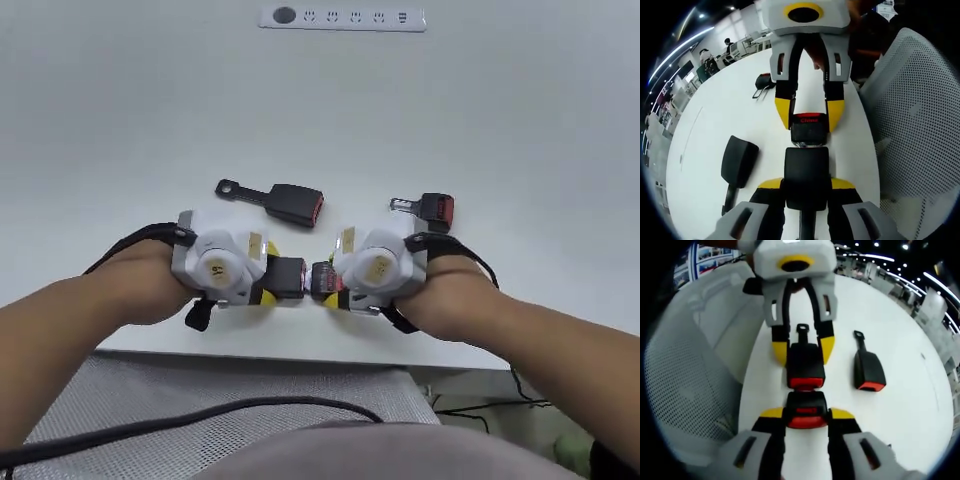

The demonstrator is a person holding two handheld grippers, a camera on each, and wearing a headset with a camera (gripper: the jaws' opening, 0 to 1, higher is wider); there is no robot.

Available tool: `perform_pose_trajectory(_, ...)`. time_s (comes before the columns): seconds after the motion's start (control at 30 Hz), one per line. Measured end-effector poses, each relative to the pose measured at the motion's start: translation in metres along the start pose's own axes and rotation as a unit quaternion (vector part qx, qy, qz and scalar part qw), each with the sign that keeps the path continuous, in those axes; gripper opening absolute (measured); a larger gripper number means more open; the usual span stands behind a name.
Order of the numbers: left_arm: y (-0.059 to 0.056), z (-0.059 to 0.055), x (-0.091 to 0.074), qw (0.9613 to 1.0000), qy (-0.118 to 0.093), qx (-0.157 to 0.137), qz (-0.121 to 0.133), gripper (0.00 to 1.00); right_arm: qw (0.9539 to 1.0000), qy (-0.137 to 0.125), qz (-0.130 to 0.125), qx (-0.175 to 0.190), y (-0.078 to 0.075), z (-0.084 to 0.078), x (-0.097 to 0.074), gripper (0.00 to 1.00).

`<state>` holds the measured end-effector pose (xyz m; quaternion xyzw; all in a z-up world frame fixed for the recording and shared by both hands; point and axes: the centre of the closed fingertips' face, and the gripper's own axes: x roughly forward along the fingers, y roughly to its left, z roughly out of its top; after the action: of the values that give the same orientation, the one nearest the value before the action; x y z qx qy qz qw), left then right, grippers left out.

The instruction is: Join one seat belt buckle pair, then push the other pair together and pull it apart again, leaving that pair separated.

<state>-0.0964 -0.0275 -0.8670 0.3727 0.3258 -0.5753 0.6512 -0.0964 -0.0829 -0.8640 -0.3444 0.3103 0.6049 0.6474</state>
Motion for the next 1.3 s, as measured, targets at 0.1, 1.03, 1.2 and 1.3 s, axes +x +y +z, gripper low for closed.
perform_pose_trajectory(0.1,0.0,0.0,0.0,1.0,0.0,0.001,-0.002,0.33,1.0,0.0,0.001,0.001,0.0,0.001,0.002,0.3)
perform_pose_trajectory(1.03,0.035,0.031,-0.033,0.9972,-0.043,-0.044,0.042,0.37,0.9971,-0.039,-0.054,0.037,-0.026,0.004,-0.047,0.39)
perform_pose_trajectory(1.2,0.048,0.046,-0.038,0.9962,-0.055,-0.048,0.047,0.38,0.9963,-0.025,-0.066,0.05,-0.038,-0.017,-0.056,0.39)
perform_pose_trajectory(1.3,0.059,0.055,-0.039,0.9957,-0.059,-0.047,0.053,0.37,0.9961,-0.02,-0.068,0.053,-0.042,-0.024,-0.059,0.39)
